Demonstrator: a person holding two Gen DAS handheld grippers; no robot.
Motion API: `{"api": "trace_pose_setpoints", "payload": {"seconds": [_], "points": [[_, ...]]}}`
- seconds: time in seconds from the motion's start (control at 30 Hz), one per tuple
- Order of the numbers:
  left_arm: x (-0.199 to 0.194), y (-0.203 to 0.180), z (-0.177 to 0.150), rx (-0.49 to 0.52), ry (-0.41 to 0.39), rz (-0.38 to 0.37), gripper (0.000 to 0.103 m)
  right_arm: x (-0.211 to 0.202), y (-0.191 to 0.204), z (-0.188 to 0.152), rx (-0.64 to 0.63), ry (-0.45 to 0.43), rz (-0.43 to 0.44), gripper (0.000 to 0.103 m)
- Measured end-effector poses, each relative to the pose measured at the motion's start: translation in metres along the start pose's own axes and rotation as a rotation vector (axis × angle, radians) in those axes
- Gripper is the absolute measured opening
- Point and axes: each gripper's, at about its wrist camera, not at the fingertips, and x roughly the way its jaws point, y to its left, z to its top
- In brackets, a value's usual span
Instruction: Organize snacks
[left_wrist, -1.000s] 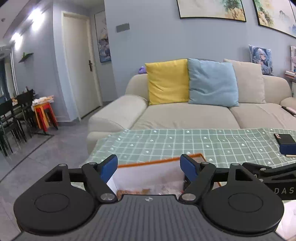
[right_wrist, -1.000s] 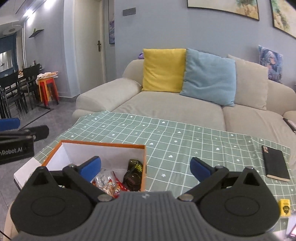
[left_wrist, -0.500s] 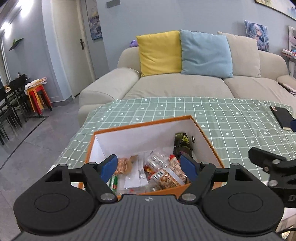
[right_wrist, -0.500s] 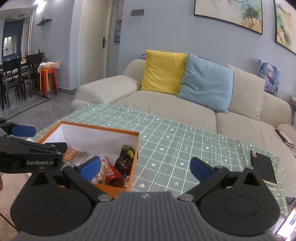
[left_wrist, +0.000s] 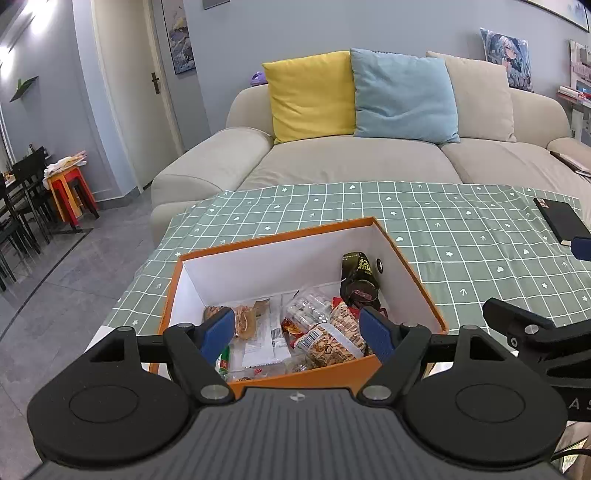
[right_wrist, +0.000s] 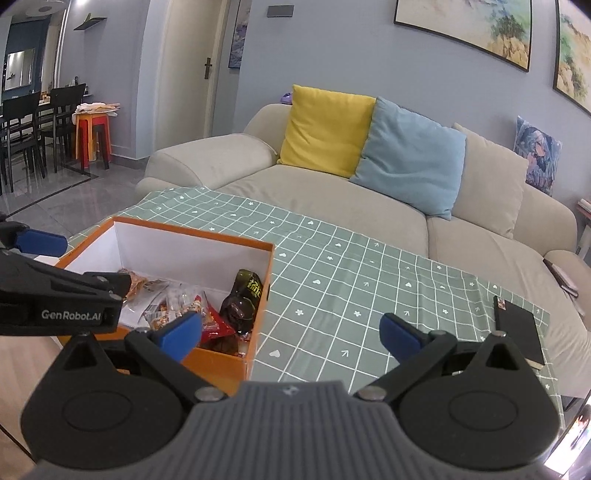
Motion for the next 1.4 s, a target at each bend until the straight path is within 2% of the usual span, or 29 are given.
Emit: {"api": "trace_pose_setpoints", "payload": {"seconds": [1.4], "points": [[0.0044,0.0004,0.0006,0.002,0.044,-0.005,0.090,0.0029,-0.0033,-0.0022,0.016,0.015,0.001,0.099]]}}
